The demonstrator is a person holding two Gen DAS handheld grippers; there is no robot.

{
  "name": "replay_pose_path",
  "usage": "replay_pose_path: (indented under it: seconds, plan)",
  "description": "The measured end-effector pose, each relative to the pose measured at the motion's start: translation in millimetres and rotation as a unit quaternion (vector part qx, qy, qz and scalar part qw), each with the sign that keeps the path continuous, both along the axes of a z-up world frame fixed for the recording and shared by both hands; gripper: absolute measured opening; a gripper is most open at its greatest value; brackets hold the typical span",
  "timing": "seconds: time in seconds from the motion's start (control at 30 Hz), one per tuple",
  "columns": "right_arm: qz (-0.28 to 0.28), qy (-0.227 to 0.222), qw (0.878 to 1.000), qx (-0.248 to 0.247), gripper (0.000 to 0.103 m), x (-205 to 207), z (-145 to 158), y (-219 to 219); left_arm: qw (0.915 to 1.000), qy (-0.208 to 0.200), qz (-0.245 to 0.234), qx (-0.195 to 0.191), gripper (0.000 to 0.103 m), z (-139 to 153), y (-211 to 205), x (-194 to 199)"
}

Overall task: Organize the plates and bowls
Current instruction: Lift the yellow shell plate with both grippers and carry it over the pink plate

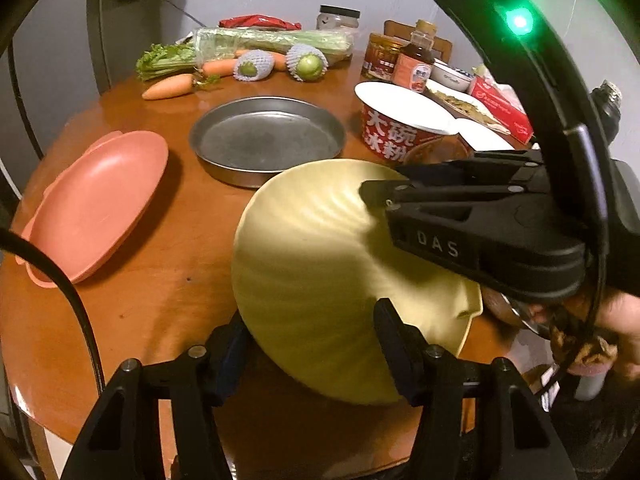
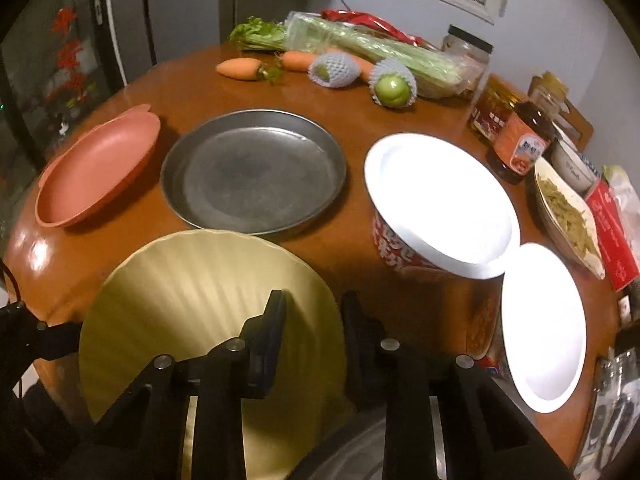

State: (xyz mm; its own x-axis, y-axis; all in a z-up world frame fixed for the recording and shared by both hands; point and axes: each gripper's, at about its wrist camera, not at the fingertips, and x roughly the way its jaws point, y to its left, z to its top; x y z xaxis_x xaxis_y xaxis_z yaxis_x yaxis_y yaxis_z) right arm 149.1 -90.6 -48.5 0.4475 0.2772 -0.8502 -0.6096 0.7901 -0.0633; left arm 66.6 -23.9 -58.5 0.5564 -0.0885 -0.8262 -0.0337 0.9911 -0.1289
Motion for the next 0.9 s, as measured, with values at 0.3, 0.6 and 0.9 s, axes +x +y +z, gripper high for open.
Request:
replay_pose_path:
  seconds: [0.3, 0.6, 0.9]
  plan:
    - [-0.018, 0.005, 0.999, 0.029, 0.029, -6.1, 5.8, -5.0, 0.9994, -0.004, 0.024, -0.025, 0.04, 1.1, 23.3, 2.3]
    - [-0.005, -0.004, 0.998, 0.055, 0.029, -25.8, 23.0, 8.2, 0.9977, -0.034, 0.052, -0.026, 0.04, 19.3, 49.8, -10.8]
    - [0.008, -0.014, 0.998, 0.068, 0.029, -37.2, 41.3, 30.6, 0.9954, -0.053, 0.074, -0.029, 0.04, 35.2, 78.1, -23.1]
